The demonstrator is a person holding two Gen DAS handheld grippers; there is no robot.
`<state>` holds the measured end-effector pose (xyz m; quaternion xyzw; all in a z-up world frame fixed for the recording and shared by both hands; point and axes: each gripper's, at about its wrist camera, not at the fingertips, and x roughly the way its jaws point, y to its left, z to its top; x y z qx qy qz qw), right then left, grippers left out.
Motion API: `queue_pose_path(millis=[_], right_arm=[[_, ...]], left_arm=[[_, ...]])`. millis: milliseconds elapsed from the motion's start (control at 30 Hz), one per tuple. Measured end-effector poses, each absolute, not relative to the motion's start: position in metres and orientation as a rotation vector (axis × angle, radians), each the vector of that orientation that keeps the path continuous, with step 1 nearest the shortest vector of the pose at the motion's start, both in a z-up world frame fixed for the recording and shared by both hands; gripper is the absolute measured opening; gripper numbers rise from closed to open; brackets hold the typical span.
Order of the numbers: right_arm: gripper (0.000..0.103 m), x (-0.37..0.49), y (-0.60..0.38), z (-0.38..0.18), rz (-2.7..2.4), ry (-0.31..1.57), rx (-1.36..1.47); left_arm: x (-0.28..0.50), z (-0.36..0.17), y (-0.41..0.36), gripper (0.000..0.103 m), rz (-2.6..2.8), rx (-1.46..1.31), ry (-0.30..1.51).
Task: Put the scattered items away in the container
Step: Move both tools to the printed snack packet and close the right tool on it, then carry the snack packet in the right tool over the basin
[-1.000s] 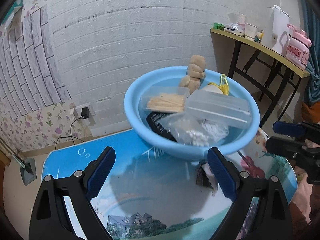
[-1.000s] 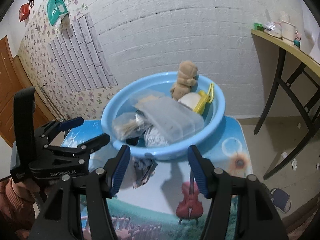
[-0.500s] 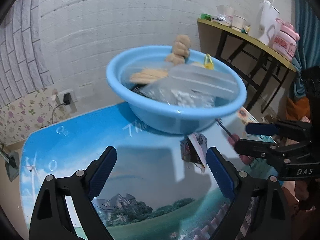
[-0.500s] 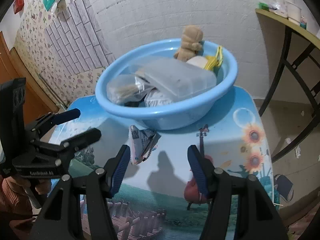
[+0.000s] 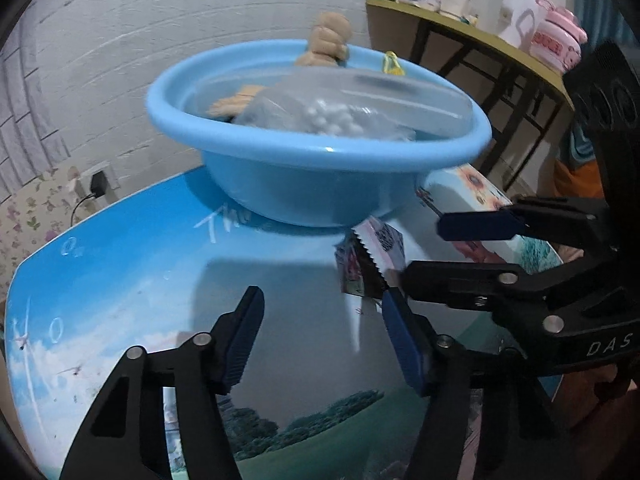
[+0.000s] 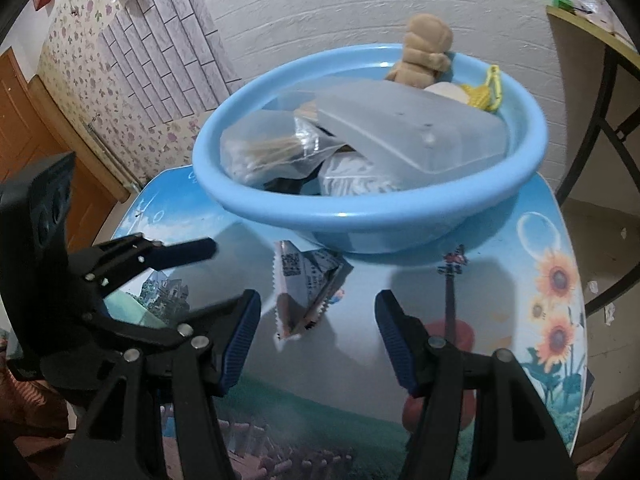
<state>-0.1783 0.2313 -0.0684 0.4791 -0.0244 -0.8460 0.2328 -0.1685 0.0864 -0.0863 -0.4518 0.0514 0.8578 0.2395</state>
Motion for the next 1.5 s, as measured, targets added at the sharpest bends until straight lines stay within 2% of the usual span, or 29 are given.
queue_pose_path(millis=[233, 300, 333, 367, 433, 533, 1000, 1500], right_arm=[[0.06, -0.193, 0.219, -0.078, -2.282, -0.085, 1.342], [0.058, -0.198, 0.212, -0.082, -2.271, -0.071, 1.357], [0.053, -0.198, 0.211, -0.084, -2.266, -0.067, 1.363], [0.042, -0.199, 0.208, -0.086, -2.254, -0.064, 1.372], [0.034, -0.199, 0.207, -0.087, -2.275, -0.037, 1.37], [0.029, -0.199, 0.209, -0.088, -2.272, -0.049, 1.367], [0.026, -0.176, 0.199, -0.062, -2.264, -0.035, 1.283], [0.026, -0.143, 0.208, 0.02, -2.346, -0.033, 0.99]], left_arm=[[-0.17, -0.093, 0.106, 0.059, 2.299, -1.218, 0.205], [-0.17, -0.096, 0.112, 0.055, 2.289, -1.214, 0.23], [-0.169, -0.097, 0.114, 0.054, 2.292, -1.206, 0.234], [-0.168, -0.097, 0.115, 0.051, 2.289, -1.201, 0.235], [-0.167, -0.096, 0.116, 0.043, 2.271, -1.193, 0.225], [-0.166, -0.096, 0.117, 0.025, 2.231, -1.186, 0.195], [-0.137, -0.066, 0.099, 0.023, 2.285, -1.12, 0.166], [-0.128, 0.011, 0.104, 0.023, 2.399, -0.903, 0.183]])
